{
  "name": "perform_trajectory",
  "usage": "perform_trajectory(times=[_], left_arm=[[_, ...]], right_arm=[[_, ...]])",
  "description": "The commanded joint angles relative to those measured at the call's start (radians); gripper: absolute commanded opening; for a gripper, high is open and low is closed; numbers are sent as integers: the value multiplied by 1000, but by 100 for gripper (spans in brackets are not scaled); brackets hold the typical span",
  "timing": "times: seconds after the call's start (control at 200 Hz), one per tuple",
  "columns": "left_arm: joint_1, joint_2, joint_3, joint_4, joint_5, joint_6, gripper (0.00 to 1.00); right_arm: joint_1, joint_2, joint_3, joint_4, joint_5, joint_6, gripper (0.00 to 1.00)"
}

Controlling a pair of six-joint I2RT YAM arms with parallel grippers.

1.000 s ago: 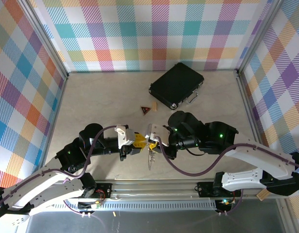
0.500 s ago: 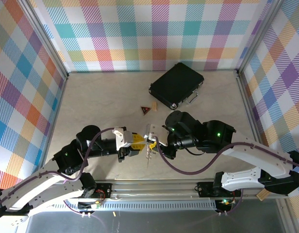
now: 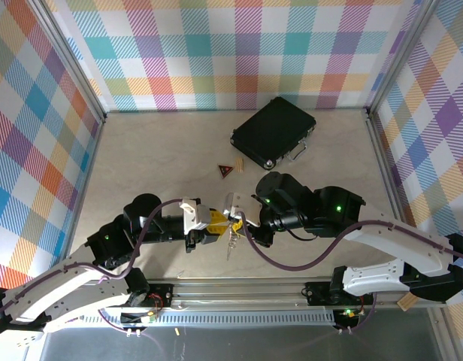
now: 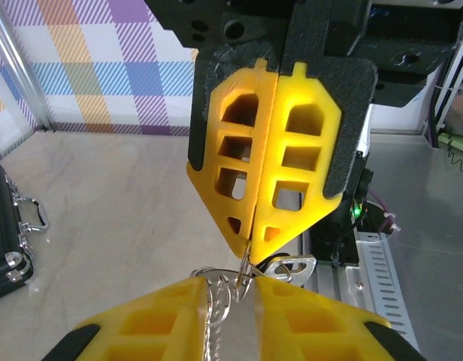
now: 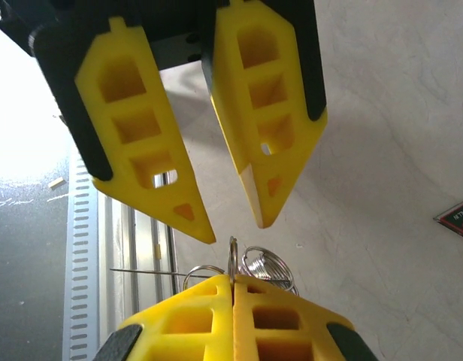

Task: Put the keys on the keyring

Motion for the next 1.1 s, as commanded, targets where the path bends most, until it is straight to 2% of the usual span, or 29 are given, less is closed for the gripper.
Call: perform_trajectory(times=[0.0,0.21,0.47,0.535,0.76,0.925,1.095], left_arm=[[-12,9,25,-4,-2,20,22],[-12,13,24,12,-5,22,18],[-14,12,15,28,9,17,6],[-15,7,10,37,25,14,0],[-14,-36,-30,118,78,-33,0],[-14,-61,-49,163,100,-64,0],[-14,-77,-75,227,125,-98,0]], right_arm=[[10,-4,20,26,-28,-17,0],[10,1,16,31,-37,-17,0],[11,5,15,34,-46,-17,0],[13,5,15,38,-48,-17,0],[19,-14,-6,72,-39,-4,0],[20,-59,-45,133,-43,13,16],[22,-105,-92,202,-54,34,26]])
